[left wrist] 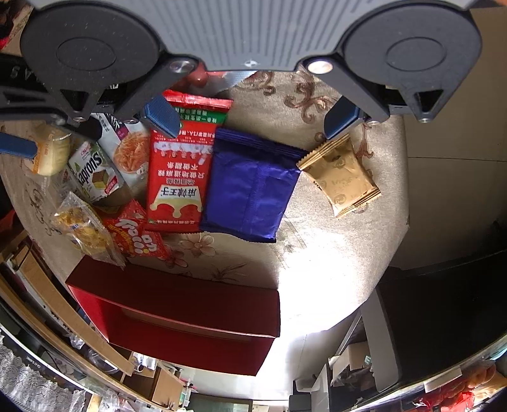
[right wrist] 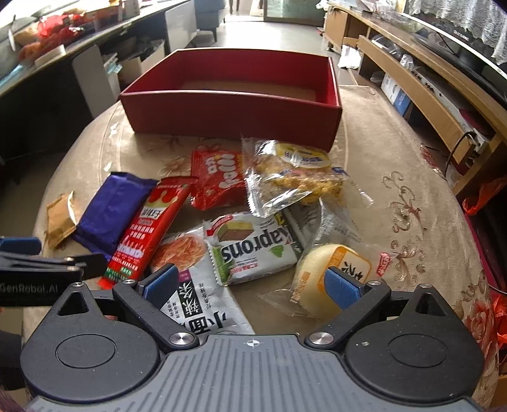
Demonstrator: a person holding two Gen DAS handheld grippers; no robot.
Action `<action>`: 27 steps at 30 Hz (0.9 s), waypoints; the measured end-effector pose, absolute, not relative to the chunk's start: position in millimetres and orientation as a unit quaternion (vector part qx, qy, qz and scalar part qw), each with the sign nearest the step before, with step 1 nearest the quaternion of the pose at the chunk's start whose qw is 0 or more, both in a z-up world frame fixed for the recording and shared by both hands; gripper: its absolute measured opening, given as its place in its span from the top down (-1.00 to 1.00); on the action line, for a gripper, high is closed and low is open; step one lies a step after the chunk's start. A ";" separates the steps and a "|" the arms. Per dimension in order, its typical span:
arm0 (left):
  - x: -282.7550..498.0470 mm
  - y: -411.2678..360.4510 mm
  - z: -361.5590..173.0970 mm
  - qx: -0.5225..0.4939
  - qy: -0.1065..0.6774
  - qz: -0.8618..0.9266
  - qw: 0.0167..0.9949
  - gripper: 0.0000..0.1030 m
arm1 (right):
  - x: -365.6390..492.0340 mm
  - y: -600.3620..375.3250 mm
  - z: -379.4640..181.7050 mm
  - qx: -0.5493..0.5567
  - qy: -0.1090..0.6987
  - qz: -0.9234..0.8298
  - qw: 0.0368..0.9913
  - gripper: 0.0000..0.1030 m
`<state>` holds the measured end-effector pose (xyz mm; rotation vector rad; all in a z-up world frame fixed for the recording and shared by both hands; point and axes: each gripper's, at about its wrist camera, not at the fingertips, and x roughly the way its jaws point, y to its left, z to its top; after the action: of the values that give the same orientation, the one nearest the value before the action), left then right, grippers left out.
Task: Organize snacks
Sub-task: 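Grasp the blue wrapped bar with the left gripper while the right grasps the white noodle bag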
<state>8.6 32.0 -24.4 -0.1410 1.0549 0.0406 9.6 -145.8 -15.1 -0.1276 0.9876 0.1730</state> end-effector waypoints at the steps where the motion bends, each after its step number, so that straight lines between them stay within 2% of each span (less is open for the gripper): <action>1: 10.2 34.6 -23.3 -0.070 0.502 0.020 0.862 -0.84 | 9.8 -144.8 -15.9 -0.063 0.475 0.085 0.874 -0.91; 12: 20.8 47.9 -25.4 -0.093 0.512 0.017 0.854 -0.84 | 8.5 -110.9 -33.0 -0.132 0.492 0.137 0.849 -0.83; 14: 23.3 47.8 -26.3 -0.093 0.513 0.017 0.853 -0.84 | 10.7 -104.6 -44.6 -0.135 0.514 0.147 0.835 -0.38; 16: 24.7 47.4 -26.1 -0.096 0.515 0.013 0.852 -0.84 | 12.5 -106.1 -49.9 -0.125 0.521 0.150 0.831 -0.40; 20: 27.1 46.1 -24.5 -0.105 0.517 -0.002 0.849 -0.84 | 12.2 -118.9 -42.2 -0.094 0.529 0.156 0.829 -0.10; 27: 39.9 54.7 -20.5 -0.124 0.513 0.011 0.850 -0.85 | -5.3 -141.6 -32.6 -0.066 0.530 0.168 0.829 0.06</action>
<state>39.9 54.7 -20.5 -0.2613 1.0799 0.0222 -5.3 -141.6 -32.6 -0.1391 1.1243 0.3569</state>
